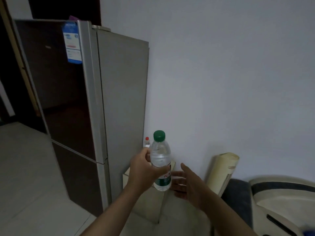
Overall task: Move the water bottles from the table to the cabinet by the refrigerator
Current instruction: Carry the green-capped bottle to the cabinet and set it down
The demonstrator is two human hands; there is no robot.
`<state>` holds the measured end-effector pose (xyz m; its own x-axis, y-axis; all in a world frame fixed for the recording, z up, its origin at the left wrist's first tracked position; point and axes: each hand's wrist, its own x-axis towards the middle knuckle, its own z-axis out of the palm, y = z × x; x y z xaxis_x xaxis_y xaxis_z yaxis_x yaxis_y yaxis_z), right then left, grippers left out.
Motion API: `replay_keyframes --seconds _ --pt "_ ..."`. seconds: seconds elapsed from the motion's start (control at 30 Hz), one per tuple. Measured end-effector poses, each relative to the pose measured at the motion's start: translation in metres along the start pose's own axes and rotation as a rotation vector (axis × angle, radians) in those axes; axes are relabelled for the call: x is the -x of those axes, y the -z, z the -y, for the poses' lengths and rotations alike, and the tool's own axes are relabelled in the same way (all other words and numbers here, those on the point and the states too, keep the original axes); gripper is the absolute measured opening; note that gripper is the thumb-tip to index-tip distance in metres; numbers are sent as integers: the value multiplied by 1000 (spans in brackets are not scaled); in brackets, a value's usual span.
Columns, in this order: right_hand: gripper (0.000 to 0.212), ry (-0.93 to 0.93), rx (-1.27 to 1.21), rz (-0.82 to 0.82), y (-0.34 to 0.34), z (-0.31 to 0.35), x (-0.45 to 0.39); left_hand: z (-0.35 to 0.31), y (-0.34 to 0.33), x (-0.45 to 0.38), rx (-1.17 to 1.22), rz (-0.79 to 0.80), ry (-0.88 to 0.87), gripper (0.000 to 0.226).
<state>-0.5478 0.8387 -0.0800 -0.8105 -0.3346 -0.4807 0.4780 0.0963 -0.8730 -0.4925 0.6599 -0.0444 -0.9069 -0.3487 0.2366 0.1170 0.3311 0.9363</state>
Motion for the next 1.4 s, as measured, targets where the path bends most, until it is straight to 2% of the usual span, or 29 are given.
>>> replay_keyframes --seconds 0.23,0.43,0.6,0.9,1.1,1.2,1.4 --pt "58 -53 8 3 -17 25 -81 44 9 -79 -7 22 -21 49" --pt "60 -86 24 18 -12 44 -161 79 -6 -153 -71 -4 76 47" --pt "63 -105 -43 54 -7 68 -231 95 -29 -217 -93 -15 135 53" --pt "62 -168 -51 12 30 98 -325 131 -86 -310 -61 -73 241 52" --pt "68 -172 -14 -8 52 106 -370 153 -118 -349 -48 20 275 55" --pt "62 -173 -32 -39 56 112 -392 170 -123 -377 -30 66 288 63" --pt "65 -180 9 -117 53 123 -432 198 -131 -420 -30 174 210 63"
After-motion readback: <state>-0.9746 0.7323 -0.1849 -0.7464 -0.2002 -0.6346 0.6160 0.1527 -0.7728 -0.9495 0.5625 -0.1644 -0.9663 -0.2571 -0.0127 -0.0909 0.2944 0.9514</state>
